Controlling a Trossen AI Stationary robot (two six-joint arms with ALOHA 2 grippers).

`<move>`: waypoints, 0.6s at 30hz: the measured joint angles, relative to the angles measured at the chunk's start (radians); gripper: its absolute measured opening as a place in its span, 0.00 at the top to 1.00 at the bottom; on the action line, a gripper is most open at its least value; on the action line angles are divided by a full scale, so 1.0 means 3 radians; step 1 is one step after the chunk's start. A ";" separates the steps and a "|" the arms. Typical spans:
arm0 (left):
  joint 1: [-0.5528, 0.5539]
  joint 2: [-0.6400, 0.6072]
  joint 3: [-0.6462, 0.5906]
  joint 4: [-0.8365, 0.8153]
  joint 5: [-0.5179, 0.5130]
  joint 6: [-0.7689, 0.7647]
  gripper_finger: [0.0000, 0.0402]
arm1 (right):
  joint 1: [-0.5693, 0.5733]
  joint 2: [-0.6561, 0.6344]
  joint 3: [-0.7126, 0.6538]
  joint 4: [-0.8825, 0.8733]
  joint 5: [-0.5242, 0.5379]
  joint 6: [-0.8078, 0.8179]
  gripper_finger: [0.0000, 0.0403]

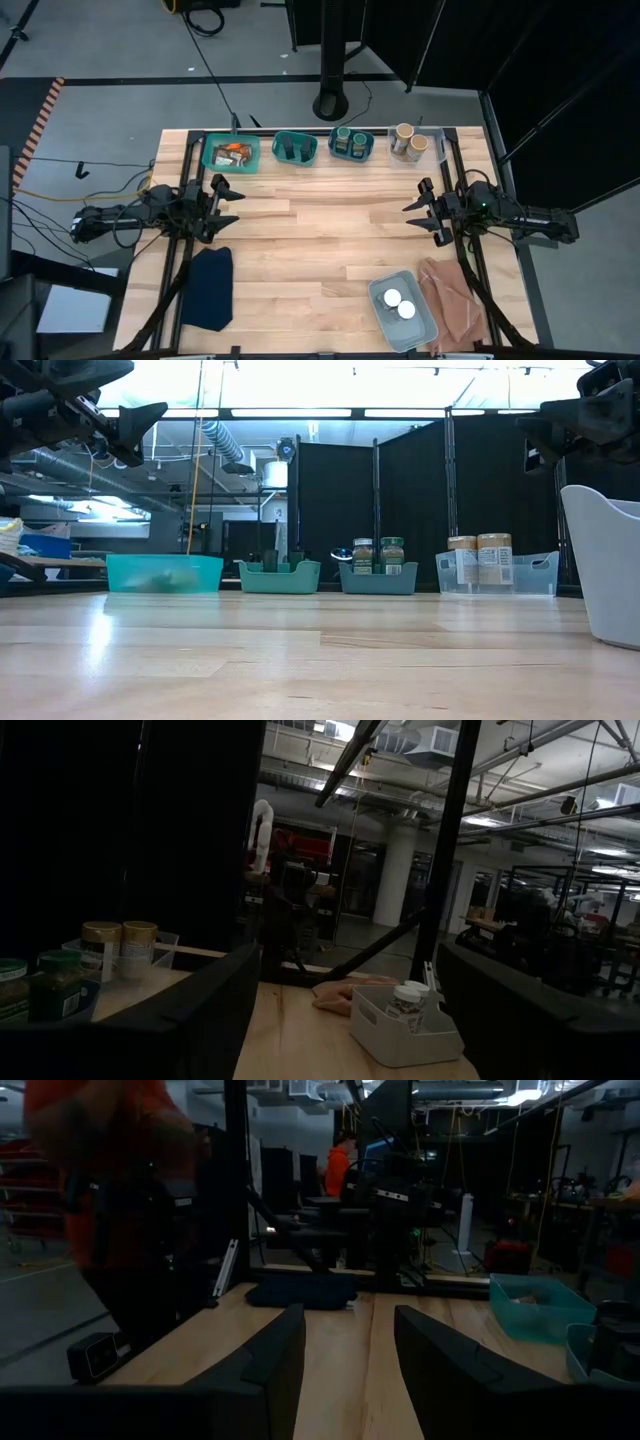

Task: Sort spices by type
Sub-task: Return to Home Position

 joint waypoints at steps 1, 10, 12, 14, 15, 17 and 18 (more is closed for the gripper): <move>0.0000 0.0000 -0.0001 -0.0001 0.0000 -0.0001 0.23 | 0.0000 0.0000 0.0000 0.0000 0.0000 0.0000 0.59; -0.0067 0.0000 -0.0001 -0.0001 0.0000 -0.0001 0.23 | 0.0000 0.0000 0.0000 0.0001 0.0000 0.0000 0.59; -0.0067 0.0000 0.0000 0.0000 0.0000 0.0000 0.23 | 0.0000 0.0000 0.0000 0.0000 0.0000 0.0000 0.59; -0.0067 0.0000 -0.0001 -0.0001 0.0000 0.0000 0.23 | 0.0000 0.0000 0.0000 0.0000 0.0000 0.0000 0.59; -0.0067 0.0000 0.0000 0.0000 0.0000 -0.0001 0.23 | 0.0000 0.0000 0.0000 0.0000 0.0000 0.0000 0.59; -0.0067 0.0000 0.0000 -0.0001 0.0000 -0.0001 0.23 | 0.0000 0.0000 0.0000 0.0001 0.0000 0.0000 0.59; -0.0067 0.0000 0.0000 -0.0001 0.0000 -0.0001 0.23 | 0.0000 0.0000 0.0000 0.0001 0.0000 0.0000 0.59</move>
